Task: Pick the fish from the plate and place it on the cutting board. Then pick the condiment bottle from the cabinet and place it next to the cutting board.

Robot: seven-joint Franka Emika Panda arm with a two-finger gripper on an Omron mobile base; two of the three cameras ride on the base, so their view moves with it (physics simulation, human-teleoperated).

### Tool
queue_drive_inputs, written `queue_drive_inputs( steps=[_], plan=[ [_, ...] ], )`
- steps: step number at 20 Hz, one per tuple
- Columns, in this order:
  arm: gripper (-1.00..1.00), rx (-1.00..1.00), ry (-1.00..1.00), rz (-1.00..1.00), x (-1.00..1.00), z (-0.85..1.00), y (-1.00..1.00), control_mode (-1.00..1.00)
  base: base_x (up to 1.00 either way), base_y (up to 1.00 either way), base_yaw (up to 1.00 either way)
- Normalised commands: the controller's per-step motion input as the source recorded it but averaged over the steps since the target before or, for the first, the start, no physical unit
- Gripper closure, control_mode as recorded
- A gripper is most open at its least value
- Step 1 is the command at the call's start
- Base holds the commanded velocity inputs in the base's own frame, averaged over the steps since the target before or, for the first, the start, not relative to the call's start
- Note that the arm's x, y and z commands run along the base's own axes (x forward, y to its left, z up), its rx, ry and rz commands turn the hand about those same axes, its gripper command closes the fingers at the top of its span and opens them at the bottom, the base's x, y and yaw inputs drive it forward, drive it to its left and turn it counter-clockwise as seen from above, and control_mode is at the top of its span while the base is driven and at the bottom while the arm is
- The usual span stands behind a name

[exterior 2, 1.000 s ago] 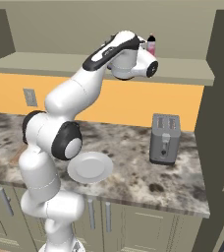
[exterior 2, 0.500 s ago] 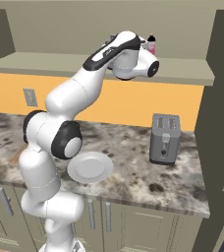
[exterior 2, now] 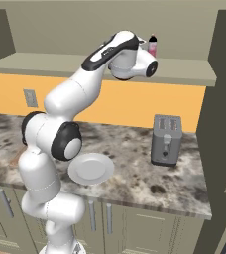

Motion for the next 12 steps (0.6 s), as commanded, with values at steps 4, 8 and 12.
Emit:
queue_drive_inputs(
  steps=[4,8,12],
  plan=[
    [1.00,0.00,0.01,0.00,0.00,0.00,0.04,-1.00,0.00,0.00,0.00],
    [1.00,0.00,0.00,0.00,0.00,0.00,0.00,-1.00,0.00,0.00,0.00],
    [1.00,0.00,0.00,0.00,0.00,0.00,0.00,-1.00,0.00,0.00,0.00]
  ],
)
